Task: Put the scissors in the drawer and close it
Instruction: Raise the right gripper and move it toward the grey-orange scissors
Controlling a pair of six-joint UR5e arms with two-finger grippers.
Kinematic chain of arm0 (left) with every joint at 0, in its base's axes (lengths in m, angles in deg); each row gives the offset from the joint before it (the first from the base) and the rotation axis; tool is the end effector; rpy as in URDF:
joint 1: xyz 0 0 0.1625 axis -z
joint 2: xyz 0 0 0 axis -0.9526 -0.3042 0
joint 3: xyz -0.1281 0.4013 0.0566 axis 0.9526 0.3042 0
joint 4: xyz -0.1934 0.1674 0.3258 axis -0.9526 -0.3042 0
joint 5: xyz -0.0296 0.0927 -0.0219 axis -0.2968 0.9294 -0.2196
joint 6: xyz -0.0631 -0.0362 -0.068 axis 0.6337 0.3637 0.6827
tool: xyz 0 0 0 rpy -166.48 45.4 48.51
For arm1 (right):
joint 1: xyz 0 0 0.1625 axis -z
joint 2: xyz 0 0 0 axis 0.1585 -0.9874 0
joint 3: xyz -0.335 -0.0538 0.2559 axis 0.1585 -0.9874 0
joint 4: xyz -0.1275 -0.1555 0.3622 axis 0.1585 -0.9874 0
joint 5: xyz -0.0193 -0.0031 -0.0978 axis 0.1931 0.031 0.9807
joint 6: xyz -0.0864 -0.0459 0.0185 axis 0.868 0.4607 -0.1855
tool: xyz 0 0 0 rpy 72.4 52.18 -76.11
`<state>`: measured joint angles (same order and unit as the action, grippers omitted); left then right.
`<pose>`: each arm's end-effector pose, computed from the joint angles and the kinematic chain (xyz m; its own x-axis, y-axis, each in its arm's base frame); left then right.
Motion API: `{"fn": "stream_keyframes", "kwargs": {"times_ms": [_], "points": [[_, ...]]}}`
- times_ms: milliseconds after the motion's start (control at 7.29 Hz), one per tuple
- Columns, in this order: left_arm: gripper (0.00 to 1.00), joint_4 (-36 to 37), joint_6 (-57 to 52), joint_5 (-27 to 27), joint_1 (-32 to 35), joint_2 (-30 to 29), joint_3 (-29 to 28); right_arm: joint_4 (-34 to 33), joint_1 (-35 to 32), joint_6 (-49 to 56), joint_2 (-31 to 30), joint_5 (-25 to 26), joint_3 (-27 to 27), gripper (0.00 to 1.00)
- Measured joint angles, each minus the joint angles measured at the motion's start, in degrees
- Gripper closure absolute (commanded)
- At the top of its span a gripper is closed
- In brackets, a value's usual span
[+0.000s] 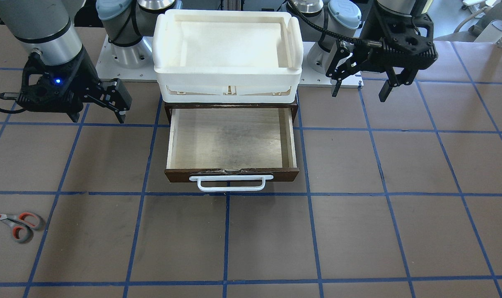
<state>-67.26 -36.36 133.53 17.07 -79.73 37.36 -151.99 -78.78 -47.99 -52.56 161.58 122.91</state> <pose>-0.1294 -0.4847 0.5490 -0.9957 0.0926 0.0002 0.0916 0.9851 -0.1458 0.1148 -0.5040 0.4732 -1.0000 0.0038 0.0031 0.0036 0.9987 -0.0509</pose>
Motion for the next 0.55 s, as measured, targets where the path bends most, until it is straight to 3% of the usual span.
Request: {"fn": "stream_keyframes", "kwargs": {"times_ms": [549], "points": [[0.0, 2.1, -0.1, 0.1, 0.0, 1.1, 2.3, 0.1, 0.0, 0.4, -1.2, 0.2, 0.0, 0.0]]}}
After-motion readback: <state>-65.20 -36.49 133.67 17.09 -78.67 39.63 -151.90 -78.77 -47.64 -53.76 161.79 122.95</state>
